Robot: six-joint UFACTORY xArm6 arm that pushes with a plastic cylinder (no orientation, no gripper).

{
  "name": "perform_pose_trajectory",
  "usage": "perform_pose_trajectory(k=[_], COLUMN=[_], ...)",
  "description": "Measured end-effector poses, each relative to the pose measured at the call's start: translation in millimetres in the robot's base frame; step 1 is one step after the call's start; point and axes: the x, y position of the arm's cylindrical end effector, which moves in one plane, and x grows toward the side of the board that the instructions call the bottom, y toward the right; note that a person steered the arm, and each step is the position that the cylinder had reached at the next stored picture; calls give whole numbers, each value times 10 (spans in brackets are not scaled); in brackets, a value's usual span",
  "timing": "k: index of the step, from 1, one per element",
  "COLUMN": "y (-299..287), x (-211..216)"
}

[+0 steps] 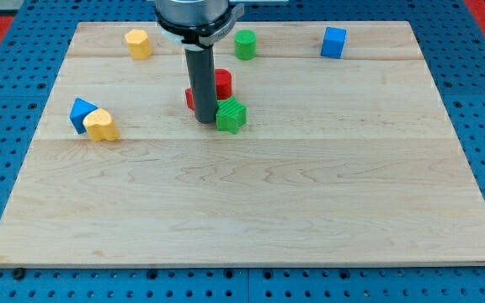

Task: Separate the red circle from the red star and the green star

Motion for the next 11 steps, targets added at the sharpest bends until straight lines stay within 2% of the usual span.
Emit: perform_pose_trajectory(k=[1,2,3,4,5,6,7,8,9,11], y=[-1055,-932,-416,-309,323,856,923,564,440,-407], x=[-27,-496,-788,-400,-315,-280,-553,-924,-518,-494])
